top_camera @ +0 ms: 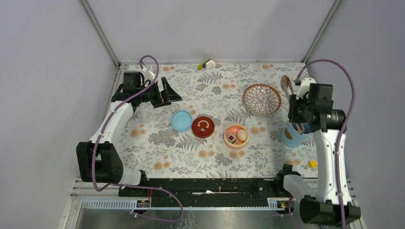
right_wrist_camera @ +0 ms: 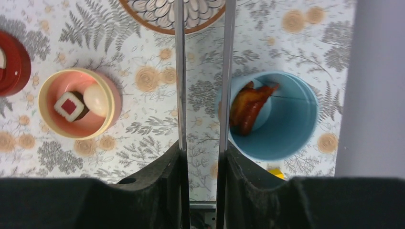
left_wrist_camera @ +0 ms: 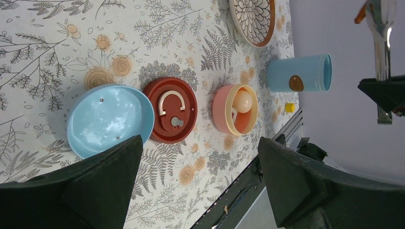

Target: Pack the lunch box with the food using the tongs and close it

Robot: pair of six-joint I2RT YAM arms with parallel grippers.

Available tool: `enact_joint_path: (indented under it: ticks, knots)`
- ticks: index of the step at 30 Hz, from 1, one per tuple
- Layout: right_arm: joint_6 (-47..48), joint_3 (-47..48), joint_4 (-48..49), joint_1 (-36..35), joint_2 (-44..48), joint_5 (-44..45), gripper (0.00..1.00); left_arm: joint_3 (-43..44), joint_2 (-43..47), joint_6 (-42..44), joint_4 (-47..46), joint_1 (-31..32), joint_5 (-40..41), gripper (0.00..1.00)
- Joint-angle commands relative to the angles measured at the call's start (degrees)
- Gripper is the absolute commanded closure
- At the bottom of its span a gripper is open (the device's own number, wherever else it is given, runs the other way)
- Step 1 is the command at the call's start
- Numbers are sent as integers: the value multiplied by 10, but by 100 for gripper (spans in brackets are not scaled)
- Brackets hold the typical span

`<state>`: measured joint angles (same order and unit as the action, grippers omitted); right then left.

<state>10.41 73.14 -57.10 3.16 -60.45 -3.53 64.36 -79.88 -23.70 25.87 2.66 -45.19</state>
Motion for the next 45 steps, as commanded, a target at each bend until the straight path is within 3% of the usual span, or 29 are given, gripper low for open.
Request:
enact_joint_path:
  ticks: [1,12,18,35,45]
  knots:
    - [6,-32,19,44,82,-4,75,13,15,-5,-27,-4,-10,1]
    - [55,-98,-39,109,246,65,74,3,29,-12,-37,-4,-18,1]
    - [87,-120,-91,121,305,59,70,-3,36,-12,-38,-4,-21,1]
    - [91,-203,-116,147,321,119,70,-8,47,-7,-39,-4,-19,1]
    - [84,-205,-114,154,314,112,65,-5,37,-9,-39,-4,-25,1]
